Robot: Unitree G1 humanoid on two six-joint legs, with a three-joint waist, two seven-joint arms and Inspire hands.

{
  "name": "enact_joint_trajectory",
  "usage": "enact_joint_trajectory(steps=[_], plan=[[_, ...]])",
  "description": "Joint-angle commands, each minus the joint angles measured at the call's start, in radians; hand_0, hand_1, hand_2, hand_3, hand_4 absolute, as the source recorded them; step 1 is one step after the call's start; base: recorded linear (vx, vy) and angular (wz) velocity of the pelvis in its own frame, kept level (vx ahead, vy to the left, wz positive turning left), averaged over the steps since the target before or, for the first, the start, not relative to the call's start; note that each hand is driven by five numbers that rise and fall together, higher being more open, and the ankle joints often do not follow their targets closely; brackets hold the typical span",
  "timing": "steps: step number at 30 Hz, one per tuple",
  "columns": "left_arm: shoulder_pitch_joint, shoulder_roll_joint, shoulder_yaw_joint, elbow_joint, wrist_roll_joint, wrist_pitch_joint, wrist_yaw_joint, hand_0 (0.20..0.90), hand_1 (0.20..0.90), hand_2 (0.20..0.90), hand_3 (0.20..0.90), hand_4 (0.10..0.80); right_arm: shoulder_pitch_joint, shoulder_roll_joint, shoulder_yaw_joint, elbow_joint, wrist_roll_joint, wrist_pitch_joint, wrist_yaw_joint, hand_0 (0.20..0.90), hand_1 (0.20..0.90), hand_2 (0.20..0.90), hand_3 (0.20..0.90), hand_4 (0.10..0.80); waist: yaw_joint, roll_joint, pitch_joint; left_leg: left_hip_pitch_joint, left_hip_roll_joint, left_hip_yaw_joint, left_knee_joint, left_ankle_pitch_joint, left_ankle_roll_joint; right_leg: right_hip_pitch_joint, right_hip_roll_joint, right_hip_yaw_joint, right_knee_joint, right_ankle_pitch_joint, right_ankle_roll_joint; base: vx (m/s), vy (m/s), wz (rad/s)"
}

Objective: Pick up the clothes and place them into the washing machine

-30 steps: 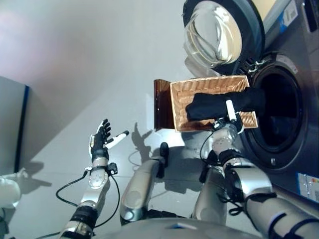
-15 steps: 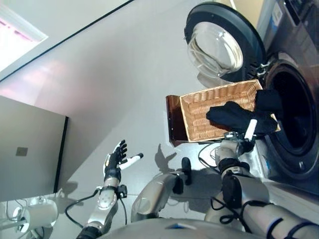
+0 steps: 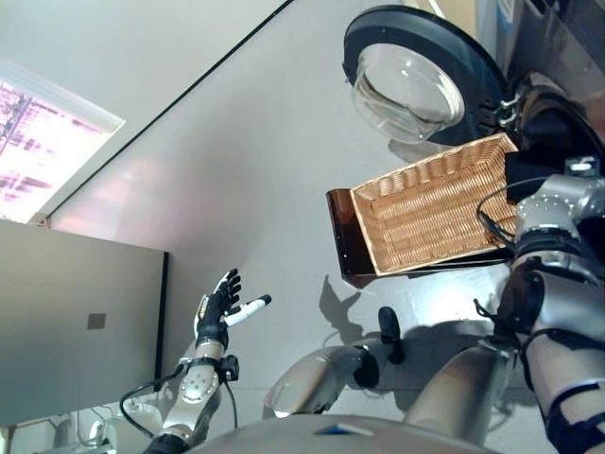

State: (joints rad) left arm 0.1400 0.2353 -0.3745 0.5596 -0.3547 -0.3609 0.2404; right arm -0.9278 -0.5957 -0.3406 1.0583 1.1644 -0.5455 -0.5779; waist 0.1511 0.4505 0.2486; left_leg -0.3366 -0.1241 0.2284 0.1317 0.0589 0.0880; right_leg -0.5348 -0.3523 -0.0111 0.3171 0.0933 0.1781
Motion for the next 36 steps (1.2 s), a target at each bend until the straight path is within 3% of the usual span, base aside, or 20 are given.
enact_joint_trajectory(steps=[1, 4, 10, 14, 21, 24, 36], plan=[[-0.027, 0.038, 0.049, -0.009, -0.033, -0.076, 0.046, 0.9, 0.9, 0.9, 0.9, 0.8, -0.09, -0.109, 0.174, -0.091, -0.176, -0.021, 0.054, 0.9, 0.9, 0.9, 0.9, 0.8, -0.012, 0.001, -0.019, -0.11, 0.042, -0.035, 0.078, -0.035, -0.098, 0.007, 0.053, -0.002, 0.061, -0.126, -0.075, 0.023, 0.002, -0.11], [-0.022, 0.003, 0.054, 0.001, -0.037, -0.077, 0.036, 0.9, 0.9, 0.9, 0.9, 0.8, 0.003, -0.003, 0.138, -0.022, -0.164, 0.016, 0.103, 0.9, 0.9, 0.9, 0.9, 0.8, -0.013, 0.016, -0.026, -0.105, 0.041, -0.031, 0.067, -0.034, -0.097, 0.007, 0.053, -0.001, 0.052, -0.123, -0.074, 0.013, 0.0, -0.16], [-0.019, -0.016, 0.05, 0.014, -0.034, -0.073, 0.021, 0.9, 0.9, 0.9, 0.9, 0.8, 0.118, 0.126, 0.092, -0.01, -0.135, 0.003, 0.136, 0.9, 0.9, 0.9, 0.9, 0.8, -0.019, 0.024, -0.026, -0.103, 0.038, -0.042, 0.07, -0.032, -0.097, 0.021, 0.049, -0.011, 0.05, -0.125, -0.076, -0.014, -0.002, -0.11], [-0.022, -0.014, 0.065, 0.03, -0.01, -0.064, 0.033, 0.9, 0.9, 0.9, 0.9, 0.8, 0.184, 0.191, 0.112, 0.001, -0.144, 0.01, 0.154, 0.9, 0.9, 0.9, 0.9, 0.8, -0.021, 0.007, -0.02, -0.101, 0.044, -0.05, 0.076, -0.03, -0.099, 0.033, 0.048, -0.022, 0.057, -0.125, -0.079, -0.035, -0.012, 0.05], [-0.021, -0.026, 0.073, 0.049, -0.003, -0.058, 0.028, 0.9, 0.9, 0.9, 0.9, 0.8, 0.284, 0.286, 0.152, -0.019, -0.155, 0.032, 0.174, 0.9, 0.9, 0.9, 0.9, 0.8, -0.029, -0.053, -0.018, -0.08, 0.056, -0.05, 0.07, -0.03, -0.101, 0.07, 0.058, -0.035, 0.029, -0.112, -0.079, 0.001, -0.01, 0.02], [-0.024, -0.033, 0.087, 0.074, -0.002, -0.05, 0.027, 0.9, 0.9, 0.9, 0.9, 0.8, 0.346, 0.349, 0.19, -0.03, -0.148, 0.049, 0.205, 0.9, 0.9, 0.9, 0.9, 0.8, -0.027, -0.102, -0.023, -0.055, 0.066, -0.057, 0.062, -0.031, -0.102, 0.11, 0.068, -0.046, 0.0, -0.104, -0.077, 0.03, -0.046, 0.05], [-0.006, -0.037, 0.123, 0.098, 0.002, -0.04, 0.016, 0.9, 0.9, 0.9, 0.9, 0.8, 0.418, 0.422, 0.185, 0.016, -0.094, 0.06, 0.235, 0.9, 0.9, 0.9, 0.9, 0.8, -0.017, -0.206, -0.031, -0.007, 0.085, -0.076, 0.079, -0.053, -0.098, 0.204, 0.079, -0.078, -0.058, -0.084, -0.072, 0.034, -0.021, 0.02]])
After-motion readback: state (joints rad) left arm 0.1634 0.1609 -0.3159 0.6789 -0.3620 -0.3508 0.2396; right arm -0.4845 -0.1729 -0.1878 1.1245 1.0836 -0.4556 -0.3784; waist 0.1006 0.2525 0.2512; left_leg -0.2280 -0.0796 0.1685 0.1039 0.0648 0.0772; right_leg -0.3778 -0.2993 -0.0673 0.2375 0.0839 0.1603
